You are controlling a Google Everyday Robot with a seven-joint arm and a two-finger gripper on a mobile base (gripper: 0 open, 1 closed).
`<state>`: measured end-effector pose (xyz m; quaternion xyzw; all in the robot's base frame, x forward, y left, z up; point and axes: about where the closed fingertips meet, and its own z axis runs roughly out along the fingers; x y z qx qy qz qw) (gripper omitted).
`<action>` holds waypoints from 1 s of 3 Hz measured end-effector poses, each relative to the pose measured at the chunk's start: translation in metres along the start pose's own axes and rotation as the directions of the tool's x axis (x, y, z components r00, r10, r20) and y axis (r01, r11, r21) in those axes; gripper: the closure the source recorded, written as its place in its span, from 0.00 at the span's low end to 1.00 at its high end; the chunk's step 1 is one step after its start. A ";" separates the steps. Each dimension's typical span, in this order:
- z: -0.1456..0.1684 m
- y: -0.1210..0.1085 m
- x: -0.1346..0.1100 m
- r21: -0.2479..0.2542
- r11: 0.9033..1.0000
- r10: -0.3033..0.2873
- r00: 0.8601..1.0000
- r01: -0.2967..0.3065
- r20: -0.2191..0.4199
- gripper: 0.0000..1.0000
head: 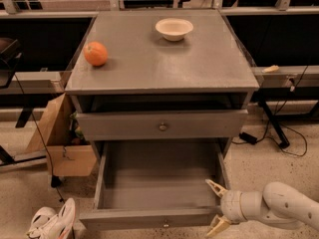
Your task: Close middle drawer
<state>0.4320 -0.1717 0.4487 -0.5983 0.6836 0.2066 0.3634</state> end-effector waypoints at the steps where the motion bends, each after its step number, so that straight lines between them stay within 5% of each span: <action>1: 0.007 -0.012 0.005 0.019 0.999 -0.043 0.999 0.043 -0.015 0.00; 2: 0.012 -0.029 0.021 0.041 0.998 -0.051 0.998 0.053 -0.043 0.00; 3: 0.013 -0.039 0.029 0.049 0.998 -0.042 0.997 0.045 -0.059 0.19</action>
Offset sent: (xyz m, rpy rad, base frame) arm 0.0519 -0.0308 -0.0329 -0.0947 -0.0825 -0.0300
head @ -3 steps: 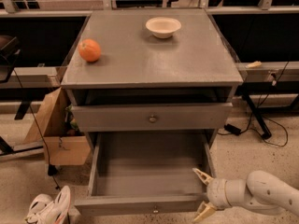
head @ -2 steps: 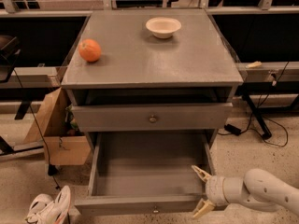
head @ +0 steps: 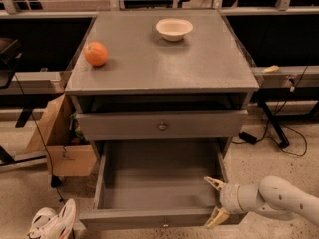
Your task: Close middle drawer
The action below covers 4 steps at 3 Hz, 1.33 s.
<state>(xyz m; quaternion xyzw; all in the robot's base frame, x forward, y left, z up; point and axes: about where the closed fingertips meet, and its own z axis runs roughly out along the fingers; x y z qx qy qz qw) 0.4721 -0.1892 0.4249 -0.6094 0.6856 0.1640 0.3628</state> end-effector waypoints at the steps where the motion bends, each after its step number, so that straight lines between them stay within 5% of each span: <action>1: -0.004 0.004 -0.002 0.000 1.000 0.000 1.000 0.000 0.000 0.42; 3: -0.007 0.005 -0.002 0.009 1.000 0.004 1.000 -0.004 -0.007 0.89; 4: -0.004 -0.009 -0.003 0.027 1.000 0.016 1.000 -0.015 -0.023 0.77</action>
Offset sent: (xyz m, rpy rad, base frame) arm 0.0477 -0.0067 0.0047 -0.0314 -0.0171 -0.0825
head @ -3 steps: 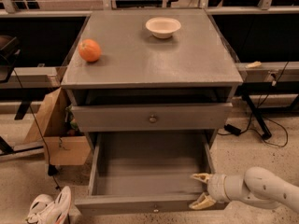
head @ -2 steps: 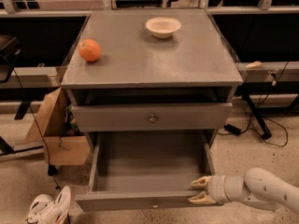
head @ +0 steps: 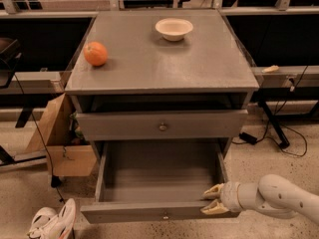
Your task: Close middle drawer
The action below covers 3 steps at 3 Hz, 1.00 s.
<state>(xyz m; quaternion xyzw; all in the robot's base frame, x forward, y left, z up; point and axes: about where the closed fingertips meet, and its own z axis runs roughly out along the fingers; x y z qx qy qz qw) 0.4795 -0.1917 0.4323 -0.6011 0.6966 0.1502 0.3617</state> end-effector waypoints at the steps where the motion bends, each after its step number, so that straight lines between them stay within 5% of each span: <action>1: 0.000 0.000 0.000 0.000 1.000 0.000 1.000 0.000 0.000 0.54; 3: -0.003 -0.009 -0.004 0.013 1.000 0.001 1.000 -0.001 -0.010 0.07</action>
Offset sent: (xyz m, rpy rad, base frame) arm 0.0355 -0.0074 0.0220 -0.0335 -0.0225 -0.0417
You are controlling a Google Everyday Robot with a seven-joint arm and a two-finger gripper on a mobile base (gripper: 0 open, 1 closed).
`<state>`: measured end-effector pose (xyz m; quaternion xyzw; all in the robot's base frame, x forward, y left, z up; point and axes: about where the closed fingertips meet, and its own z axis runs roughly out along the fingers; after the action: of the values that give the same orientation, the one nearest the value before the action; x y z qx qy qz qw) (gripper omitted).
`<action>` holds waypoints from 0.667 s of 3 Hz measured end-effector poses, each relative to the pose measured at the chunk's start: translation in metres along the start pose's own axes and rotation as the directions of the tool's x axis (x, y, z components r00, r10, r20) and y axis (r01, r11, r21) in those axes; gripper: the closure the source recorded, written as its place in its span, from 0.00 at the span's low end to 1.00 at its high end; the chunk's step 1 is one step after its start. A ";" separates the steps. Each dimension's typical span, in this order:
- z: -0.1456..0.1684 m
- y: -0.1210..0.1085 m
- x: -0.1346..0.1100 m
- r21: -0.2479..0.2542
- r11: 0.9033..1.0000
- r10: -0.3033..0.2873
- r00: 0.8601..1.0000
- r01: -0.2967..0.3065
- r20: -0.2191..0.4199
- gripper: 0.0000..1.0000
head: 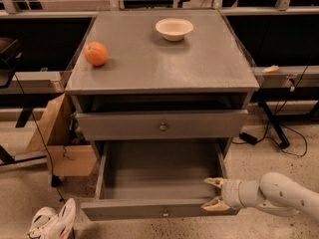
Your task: Close middle drawer
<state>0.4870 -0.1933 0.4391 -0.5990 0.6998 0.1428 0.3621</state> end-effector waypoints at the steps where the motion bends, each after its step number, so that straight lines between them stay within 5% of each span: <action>1: 0.001 -0.014 -0.005 0.009 1.000 0.002 1.000 -0.002 -0.003 0.00; 2: 0.005 -0.022 -0.007 0.008 1.000 0.011 1.000 -0.011 -0.006 0.00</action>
Offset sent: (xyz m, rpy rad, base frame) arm 0.0328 0.0004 0.0097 -0.0068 0.0052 -0.0292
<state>0.5091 -0.1903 0.4456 -0.5942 0.7047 0.1399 0.3616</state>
